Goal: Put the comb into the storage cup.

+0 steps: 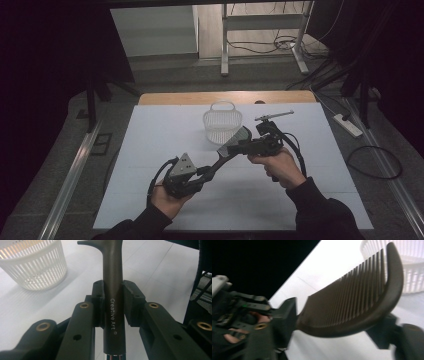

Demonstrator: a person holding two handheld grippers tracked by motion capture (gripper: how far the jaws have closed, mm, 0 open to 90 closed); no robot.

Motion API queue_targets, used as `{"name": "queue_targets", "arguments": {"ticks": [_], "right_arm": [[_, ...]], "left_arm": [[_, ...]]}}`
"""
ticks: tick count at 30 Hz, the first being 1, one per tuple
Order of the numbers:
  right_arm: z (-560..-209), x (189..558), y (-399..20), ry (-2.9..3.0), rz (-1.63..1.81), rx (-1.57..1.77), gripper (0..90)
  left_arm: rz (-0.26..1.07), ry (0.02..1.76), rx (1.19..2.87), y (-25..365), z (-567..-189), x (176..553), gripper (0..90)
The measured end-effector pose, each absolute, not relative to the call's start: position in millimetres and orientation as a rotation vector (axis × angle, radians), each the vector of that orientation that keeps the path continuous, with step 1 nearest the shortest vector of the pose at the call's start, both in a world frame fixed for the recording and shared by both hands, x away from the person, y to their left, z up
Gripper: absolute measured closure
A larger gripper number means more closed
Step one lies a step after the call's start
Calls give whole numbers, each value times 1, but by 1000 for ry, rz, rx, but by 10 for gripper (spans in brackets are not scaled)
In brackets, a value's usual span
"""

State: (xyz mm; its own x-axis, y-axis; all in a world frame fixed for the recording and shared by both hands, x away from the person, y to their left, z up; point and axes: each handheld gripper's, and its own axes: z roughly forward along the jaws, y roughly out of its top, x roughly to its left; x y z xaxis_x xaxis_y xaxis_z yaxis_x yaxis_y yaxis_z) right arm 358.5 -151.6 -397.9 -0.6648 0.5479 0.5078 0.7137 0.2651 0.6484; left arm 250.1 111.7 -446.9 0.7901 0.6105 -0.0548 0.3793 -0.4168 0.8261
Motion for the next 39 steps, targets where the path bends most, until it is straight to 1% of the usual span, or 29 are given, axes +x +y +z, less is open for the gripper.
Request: {"name": "queue_targets", "arguments": {"ticks": [5, 8, 16, 21, 25, 29, 31, 39], "right_arm": [[-399, 359, -156, -2286, -1384, -1187, 568], [-400, 359, -159, -2263, -1395, -1189, 653], [-409, 362, -168, -2035, -1393, -1169, 820], [-410, 361, -166, -2016, -1388, -1145, 835], [-408, 359, -166, -2041, -1404, -1118, 836], [-406, 357, -165, -2062, -1423, -1113, 835], [-405, 356, -164, -2081, -1432, -1118, 835], [-402, 356, -167, -2094, -1457, -1109, 835]], "left_arm": [[323, 739, 2064, 112, -448, 251, 726], [324, 737, 2070, 111, -449, 251, 726], [326, 726, 2125, 105, -455, 254, 725], [289, 729, 2129, 105, -459, 257, 720], [274, 734, 2124, 106, -459, 258, 699], [273, 745, 2122, 108, -459, 259, 622], [267, 751, 2119, 109, -459, 259, 596], [247, 775, 2097, 115, -459, 261, 418]]}}
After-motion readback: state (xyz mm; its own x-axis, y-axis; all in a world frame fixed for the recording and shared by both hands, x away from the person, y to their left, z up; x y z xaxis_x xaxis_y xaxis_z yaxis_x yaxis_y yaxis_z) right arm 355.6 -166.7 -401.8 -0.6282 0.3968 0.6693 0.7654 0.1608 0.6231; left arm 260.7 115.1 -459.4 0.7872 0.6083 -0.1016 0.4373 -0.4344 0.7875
